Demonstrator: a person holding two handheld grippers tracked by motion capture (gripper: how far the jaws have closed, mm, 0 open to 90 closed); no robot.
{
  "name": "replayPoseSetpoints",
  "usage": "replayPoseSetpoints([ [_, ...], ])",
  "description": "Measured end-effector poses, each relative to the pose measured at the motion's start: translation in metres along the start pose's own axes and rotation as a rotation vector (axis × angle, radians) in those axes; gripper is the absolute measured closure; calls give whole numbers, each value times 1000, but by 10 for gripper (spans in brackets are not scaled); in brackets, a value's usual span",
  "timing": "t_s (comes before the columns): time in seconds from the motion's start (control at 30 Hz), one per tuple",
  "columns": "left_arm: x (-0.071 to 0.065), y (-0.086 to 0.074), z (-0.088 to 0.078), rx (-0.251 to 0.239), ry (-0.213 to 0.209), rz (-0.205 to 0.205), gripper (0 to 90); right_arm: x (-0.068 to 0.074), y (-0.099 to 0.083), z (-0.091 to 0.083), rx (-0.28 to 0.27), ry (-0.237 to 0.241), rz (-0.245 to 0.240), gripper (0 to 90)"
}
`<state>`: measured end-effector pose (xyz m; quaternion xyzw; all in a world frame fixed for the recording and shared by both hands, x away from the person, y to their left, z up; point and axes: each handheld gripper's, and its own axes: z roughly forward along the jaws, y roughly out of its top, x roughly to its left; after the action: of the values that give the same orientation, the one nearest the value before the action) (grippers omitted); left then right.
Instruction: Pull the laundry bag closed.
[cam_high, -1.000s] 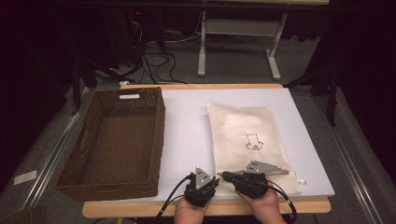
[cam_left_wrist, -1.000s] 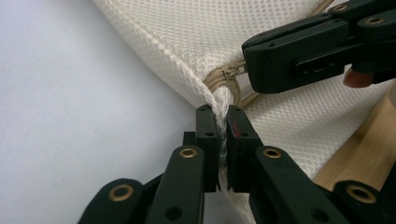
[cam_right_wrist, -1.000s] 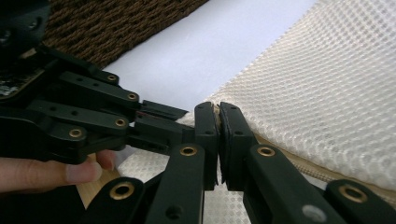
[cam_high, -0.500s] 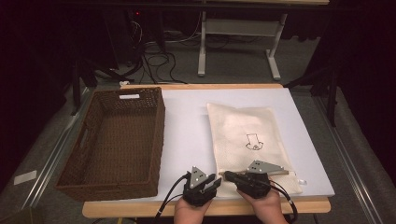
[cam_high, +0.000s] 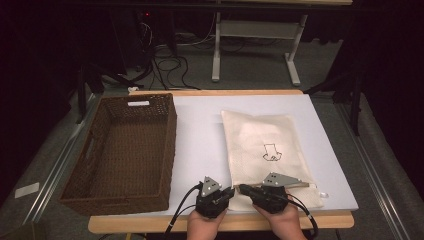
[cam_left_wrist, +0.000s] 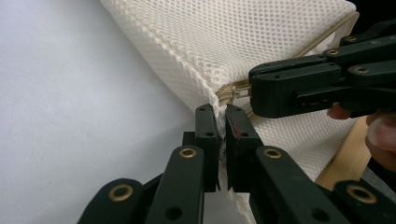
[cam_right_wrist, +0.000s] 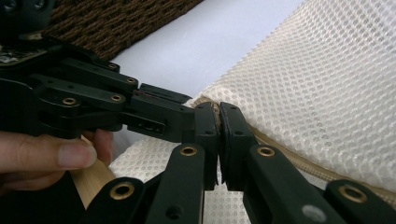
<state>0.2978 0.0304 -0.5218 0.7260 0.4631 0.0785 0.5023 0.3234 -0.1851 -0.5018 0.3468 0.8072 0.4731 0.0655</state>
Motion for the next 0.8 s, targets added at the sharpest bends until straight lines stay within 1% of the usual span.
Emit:
replayPoseSetpoints([
  [0.1, -2, 0, -2, -9, 4, -3, 861, -1, 0, 0, 1, -5, 3, 885],
  [0.23, -2, 1, -5, -21, 1, -4, 863, -2, 0, 0, 6, 0, 12, 885],
  [0.3, -2, 1, -6, -24, 7, 1, 863, -2, -1, 0, 7, 2, 12, 885],
  [0.4, -4, 1, -6, -22, 13, 13, 863, -2, -1, -1, 11, -2, 7, 885],
  [0.47, -5, 2, -6, -21, 20, 29, 864, -3, -1, -1, 11, -1, 6, 886],
  [0.57, -6, 2, -6, -22, 22, 32, 864, -3, -1, -1, 13, -4, 6, 886],
  [0.63, -7, 1, -5, -12, 28, 39, 865, -6, -2, -1, 23, 7, 22, 886],
  [0.8, -8, 1, -4, -4, 34, 47, 865, -7, -3, 0, 36, 2, 15, 886],
])
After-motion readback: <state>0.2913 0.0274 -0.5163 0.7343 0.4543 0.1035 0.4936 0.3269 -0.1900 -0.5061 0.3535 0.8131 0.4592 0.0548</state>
